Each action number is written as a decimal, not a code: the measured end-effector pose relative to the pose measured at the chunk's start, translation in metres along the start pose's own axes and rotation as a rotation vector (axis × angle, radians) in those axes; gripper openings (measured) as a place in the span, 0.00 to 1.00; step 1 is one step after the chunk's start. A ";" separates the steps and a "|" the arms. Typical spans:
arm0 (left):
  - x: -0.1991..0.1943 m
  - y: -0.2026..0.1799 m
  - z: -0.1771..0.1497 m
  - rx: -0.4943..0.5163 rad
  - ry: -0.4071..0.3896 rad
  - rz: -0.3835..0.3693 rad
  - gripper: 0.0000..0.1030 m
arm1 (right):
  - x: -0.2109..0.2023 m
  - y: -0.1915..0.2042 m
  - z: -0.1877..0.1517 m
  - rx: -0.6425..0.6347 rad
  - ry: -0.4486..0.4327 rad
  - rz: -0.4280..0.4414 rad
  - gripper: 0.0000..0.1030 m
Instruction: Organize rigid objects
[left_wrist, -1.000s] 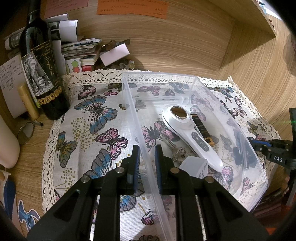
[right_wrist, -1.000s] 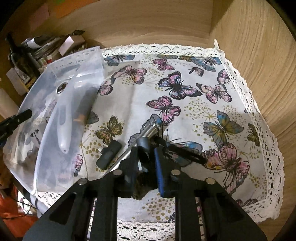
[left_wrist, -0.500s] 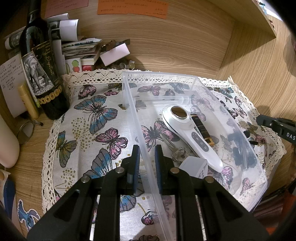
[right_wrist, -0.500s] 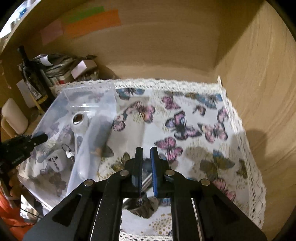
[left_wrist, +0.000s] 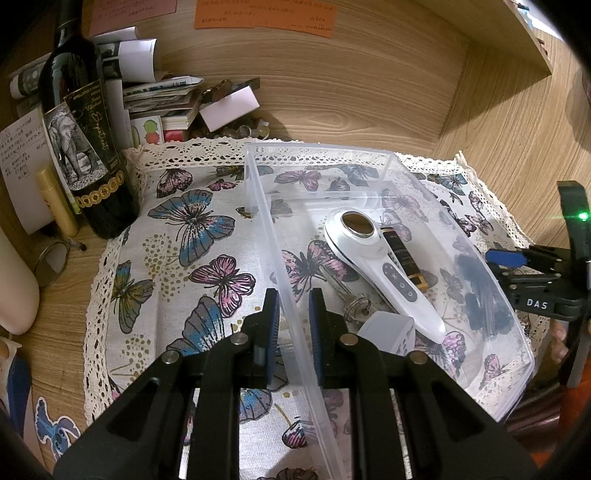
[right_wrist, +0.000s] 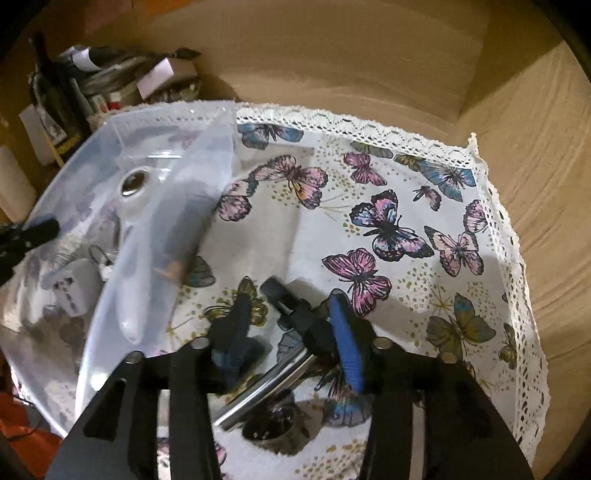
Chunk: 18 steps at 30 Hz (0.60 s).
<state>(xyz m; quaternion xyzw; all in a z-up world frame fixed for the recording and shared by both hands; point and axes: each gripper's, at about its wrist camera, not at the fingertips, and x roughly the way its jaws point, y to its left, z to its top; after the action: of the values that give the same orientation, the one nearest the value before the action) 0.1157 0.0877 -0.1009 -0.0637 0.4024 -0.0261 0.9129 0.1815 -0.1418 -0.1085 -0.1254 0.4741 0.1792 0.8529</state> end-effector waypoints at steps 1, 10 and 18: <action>0.000 0.000 0.000 -0.001 0.001 0.000 0.15 | 0.002 0.000 0.001 -0.002 0.004 0.003 0.48; 0.002 0.001 0.001 -0.004 0.004 -0.002 0.15 | 0.014 -0.002 0.006 -0.016 0.012 -0.006 0.46; 0.002 0.001 0.001 -0.003 0.004 -0.002 0.15 | 0.032 -0.008 0.023 0.005 0.044 0.005 0.28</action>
<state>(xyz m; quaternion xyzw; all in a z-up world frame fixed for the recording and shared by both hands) 0.1177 0.0886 -0.1025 -0.0656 0.4041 -0.0265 0.9120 0.2181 -0.1345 -0.1233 -0.1261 0.4933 0.1777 0.8421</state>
